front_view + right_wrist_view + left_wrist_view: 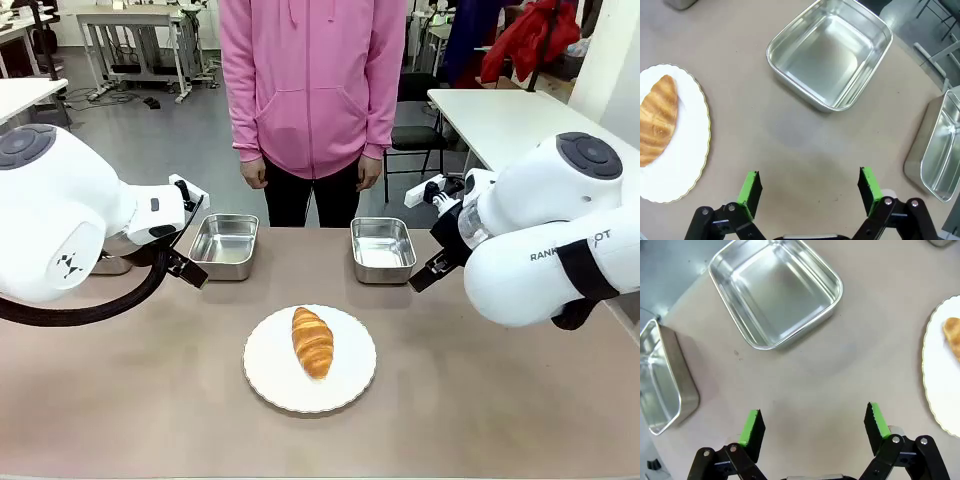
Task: Place the bread in the container.
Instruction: Place the Butter Roll into the Airtight Container indicated by the human.
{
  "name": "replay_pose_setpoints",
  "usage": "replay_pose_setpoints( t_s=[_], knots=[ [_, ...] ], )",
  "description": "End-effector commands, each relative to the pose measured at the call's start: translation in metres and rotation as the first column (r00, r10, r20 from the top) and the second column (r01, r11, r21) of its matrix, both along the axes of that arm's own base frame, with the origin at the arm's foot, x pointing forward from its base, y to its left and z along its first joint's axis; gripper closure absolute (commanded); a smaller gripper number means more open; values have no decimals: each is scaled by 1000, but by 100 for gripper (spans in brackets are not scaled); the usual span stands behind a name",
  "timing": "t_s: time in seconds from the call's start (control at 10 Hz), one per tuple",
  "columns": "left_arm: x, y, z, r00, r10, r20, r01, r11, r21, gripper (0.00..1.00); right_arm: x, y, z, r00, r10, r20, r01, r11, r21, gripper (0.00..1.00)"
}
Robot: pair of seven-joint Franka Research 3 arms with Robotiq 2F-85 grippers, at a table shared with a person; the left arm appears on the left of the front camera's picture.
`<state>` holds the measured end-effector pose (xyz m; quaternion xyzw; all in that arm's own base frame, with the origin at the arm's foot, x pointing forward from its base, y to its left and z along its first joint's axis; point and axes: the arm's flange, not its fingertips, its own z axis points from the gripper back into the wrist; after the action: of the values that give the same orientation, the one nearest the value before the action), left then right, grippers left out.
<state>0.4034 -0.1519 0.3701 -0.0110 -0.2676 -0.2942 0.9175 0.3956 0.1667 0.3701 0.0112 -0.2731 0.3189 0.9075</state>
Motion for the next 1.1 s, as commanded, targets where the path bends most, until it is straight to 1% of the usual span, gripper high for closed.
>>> replay_pose_setpoints(
  t_s=[0.0,0.9,1.0],
  knots=[
    [0,0,0,1000,0,0,0,1000,0,0,0,0,0,1000,0,0,0,1000,0,0],
    [0,0,0,1000,0,0,0,1000,0,0,0,0,0,1000,0,0,0,1000,0,0],
    [8,11,27,999,-35,41,37,998,-45,0,14,-9,30,999,-21,42,20,1000,19,0]
  ],
)
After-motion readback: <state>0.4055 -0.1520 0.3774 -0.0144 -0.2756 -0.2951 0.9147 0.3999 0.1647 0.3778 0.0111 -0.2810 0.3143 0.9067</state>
